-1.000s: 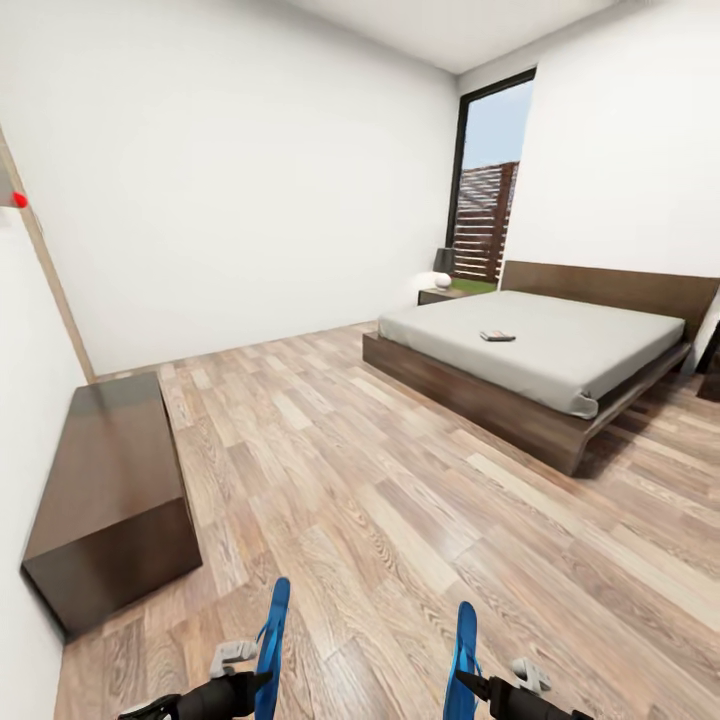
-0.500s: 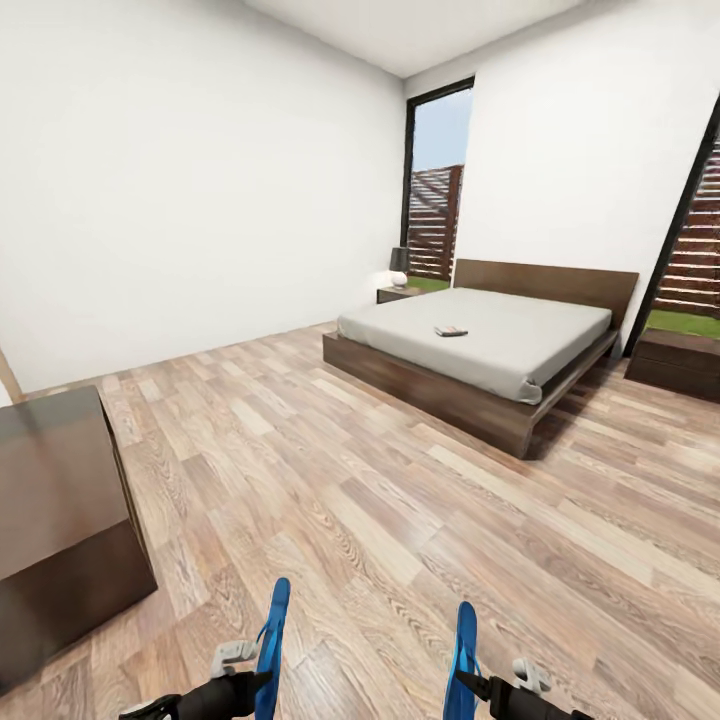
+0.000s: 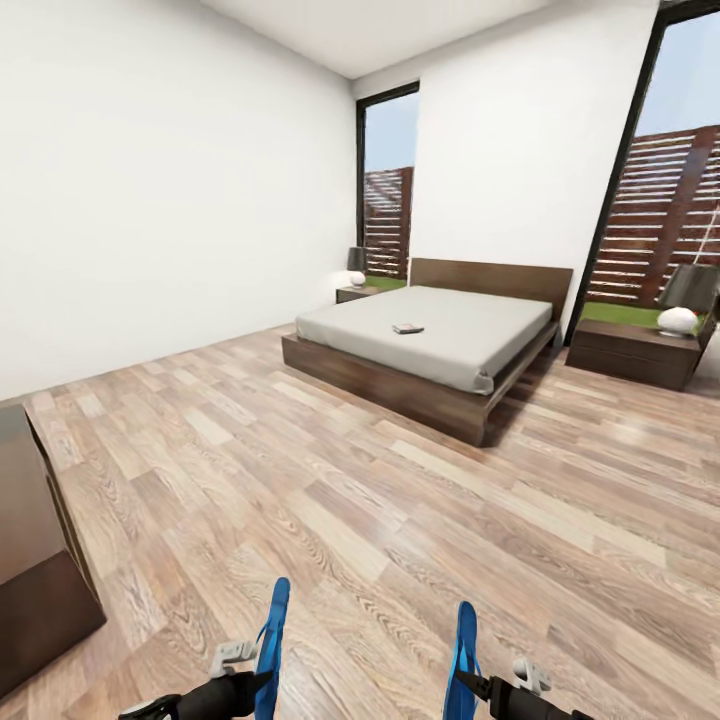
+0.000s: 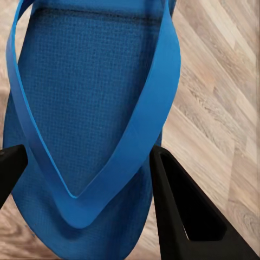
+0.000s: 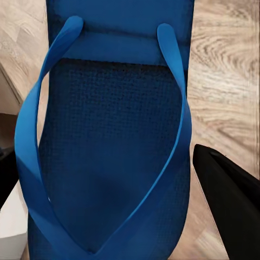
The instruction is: In the bedroom, move the book from the bed onto either nightstand, and place the two sandals side by side next to the bed.
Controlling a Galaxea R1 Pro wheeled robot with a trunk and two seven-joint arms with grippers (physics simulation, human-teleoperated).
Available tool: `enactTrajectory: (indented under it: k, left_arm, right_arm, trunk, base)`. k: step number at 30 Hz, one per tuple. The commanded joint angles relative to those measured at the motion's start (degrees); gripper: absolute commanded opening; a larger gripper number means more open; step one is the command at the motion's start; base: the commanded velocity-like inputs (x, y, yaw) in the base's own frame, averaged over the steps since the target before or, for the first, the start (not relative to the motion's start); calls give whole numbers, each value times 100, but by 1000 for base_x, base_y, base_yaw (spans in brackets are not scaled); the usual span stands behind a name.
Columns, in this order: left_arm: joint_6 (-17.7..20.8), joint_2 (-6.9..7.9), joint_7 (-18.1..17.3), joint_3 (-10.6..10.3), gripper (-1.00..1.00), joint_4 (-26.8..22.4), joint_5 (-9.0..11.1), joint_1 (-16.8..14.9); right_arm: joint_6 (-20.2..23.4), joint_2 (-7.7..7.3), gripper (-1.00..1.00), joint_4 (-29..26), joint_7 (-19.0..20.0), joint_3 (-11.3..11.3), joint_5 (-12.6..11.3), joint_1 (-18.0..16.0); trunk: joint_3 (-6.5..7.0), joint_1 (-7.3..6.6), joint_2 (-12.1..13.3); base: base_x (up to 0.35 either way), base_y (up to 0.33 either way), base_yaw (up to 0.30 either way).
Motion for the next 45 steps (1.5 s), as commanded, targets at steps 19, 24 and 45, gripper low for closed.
enactTrajectory:
  k: [19, 24, 45]
  left_arm:
    - [-22, 4, -29, -38, -100, 0, 37, -3]
    - [-22, 4, -29, -38, -100, 0, 37, -3]
    - [-22, 4, -29, -38, -100, -2, 37, -3]
  right_arm:
    - [64, 2, -100, 0, 31, -41, -15, -4]
    - [64, 1, -100, 1, 31, -43, -15, -4]
    - [64, 2, -100, -2, 31, -42, -15, -4]
  trunk:
    - [-6, -1, -2]
    - [-6, -1, -2]
    - [-6, -1, -2]
  base:
    - [0, 0, -268]
    - [0, 0, -263]
    - [0, 0, -262]
